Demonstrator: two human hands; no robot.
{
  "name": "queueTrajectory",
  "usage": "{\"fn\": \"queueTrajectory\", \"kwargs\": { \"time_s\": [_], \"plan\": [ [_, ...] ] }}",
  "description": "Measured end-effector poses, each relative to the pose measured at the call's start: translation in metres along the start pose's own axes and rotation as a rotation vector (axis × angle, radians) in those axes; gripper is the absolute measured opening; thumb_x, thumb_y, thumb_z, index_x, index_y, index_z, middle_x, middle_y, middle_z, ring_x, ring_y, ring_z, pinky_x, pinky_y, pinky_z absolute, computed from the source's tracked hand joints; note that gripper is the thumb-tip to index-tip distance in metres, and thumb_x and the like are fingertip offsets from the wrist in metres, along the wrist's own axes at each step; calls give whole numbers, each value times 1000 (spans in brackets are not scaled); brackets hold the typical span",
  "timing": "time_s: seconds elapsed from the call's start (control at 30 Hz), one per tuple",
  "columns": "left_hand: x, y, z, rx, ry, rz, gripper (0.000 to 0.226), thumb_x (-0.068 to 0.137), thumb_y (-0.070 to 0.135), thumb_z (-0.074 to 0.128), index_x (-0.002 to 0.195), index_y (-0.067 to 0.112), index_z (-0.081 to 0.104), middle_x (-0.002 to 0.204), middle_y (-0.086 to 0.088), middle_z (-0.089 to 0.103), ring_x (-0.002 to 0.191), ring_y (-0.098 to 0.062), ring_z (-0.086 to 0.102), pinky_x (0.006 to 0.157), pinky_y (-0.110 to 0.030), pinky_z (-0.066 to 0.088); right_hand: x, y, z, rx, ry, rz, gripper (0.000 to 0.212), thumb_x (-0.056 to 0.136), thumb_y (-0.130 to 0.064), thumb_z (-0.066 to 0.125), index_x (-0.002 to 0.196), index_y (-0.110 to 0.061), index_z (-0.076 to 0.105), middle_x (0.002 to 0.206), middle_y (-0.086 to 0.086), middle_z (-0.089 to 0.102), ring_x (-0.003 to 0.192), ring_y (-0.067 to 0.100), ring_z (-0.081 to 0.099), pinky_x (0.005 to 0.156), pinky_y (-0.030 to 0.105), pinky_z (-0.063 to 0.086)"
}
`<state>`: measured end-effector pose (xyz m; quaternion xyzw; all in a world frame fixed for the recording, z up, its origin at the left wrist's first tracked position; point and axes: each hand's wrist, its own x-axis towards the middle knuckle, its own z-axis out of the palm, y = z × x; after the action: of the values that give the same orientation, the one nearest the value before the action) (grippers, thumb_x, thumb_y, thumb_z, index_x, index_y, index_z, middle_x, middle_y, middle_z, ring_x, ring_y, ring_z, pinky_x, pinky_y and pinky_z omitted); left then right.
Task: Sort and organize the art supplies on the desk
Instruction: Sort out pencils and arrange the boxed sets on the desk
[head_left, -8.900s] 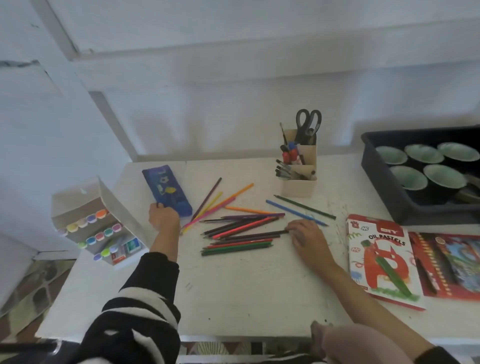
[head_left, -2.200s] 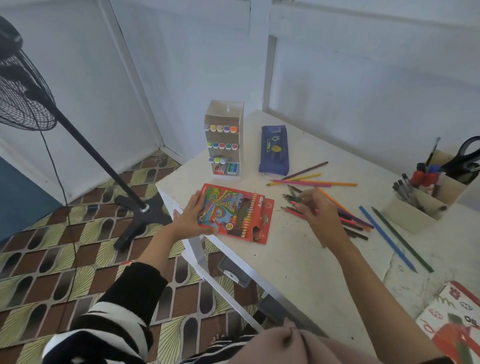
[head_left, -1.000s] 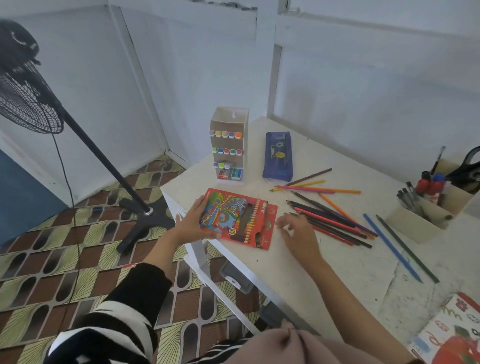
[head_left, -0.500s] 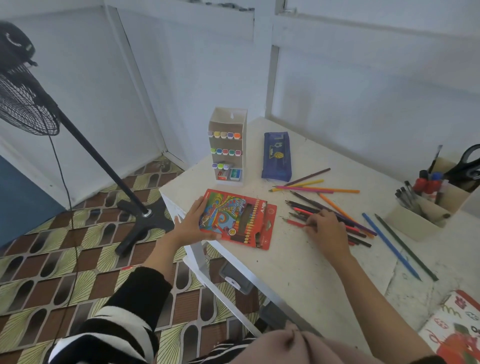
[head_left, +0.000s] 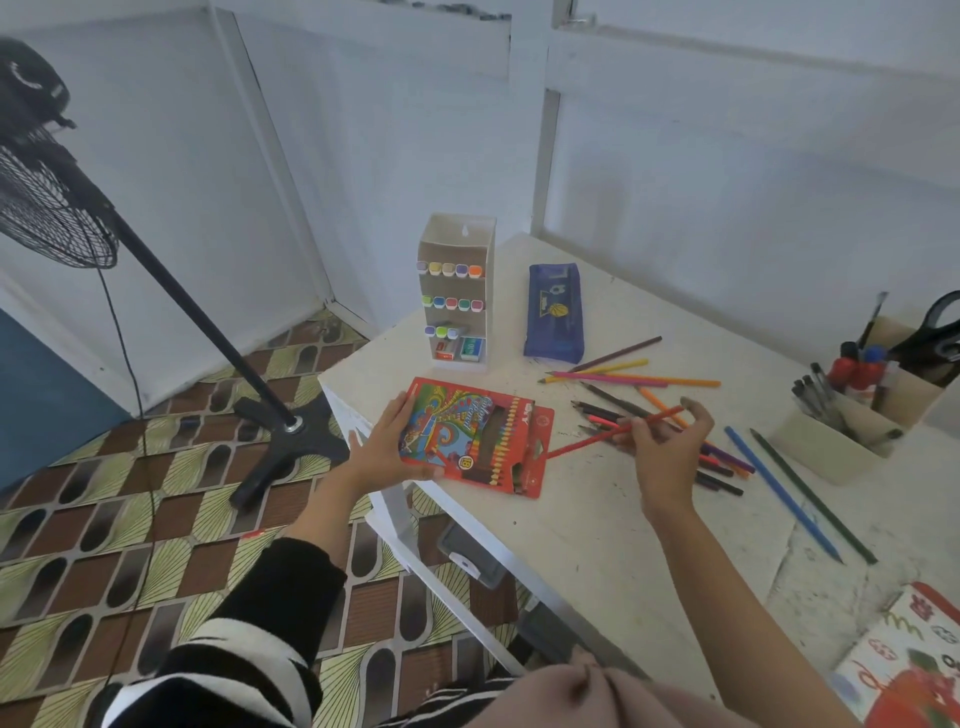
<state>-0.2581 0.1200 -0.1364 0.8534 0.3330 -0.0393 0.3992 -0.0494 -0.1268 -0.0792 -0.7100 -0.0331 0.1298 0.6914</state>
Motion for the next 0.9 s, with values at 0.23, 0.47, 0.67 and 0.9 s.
{"fn": "queueTrajectory", "kwargs": {
  "time_s": [0.23,0.47,0.67,0.9],
  "plan": [
    [4,-6,2,-6,11,14,123,53,74,65,142,45,-14,155,19,-17,147,-15,-5,118,-54,10,-10,27,12,99,-106,108,11,99,-10,43,93,-18,48,84,13,67,69,21,69,61,25,55],
    [2,-1,4,80,50,12,114,74,54,72,150,31,-10,158,9,-16,147,-19,-4,112,-52,-17,-23,36,28,-514,-510,-188,23,79,-3,71,82,-26,73,82,-9,62,75,4,51,68,16,39],
    [-1,0,0,53,12,2,127,54,76,65,146,39,-13,157,14,-18,147,-16,-3,116,-57,-3,-30,56,41,-521,-539,-209,32,70,-15,78,73,-43,63,72,-24,69,81,3,66,91,55,43],
    [1,-3,-2,21,-18,-8,139,35,97,52,144,45,-16,153,24,-20,147,-14,-4,116,-56,13,-28,44,25,-491,-673,-222,31,84,0,63,90,-30,66,80,-26,70,87,-6,64,95,32,48]
  ]
}}
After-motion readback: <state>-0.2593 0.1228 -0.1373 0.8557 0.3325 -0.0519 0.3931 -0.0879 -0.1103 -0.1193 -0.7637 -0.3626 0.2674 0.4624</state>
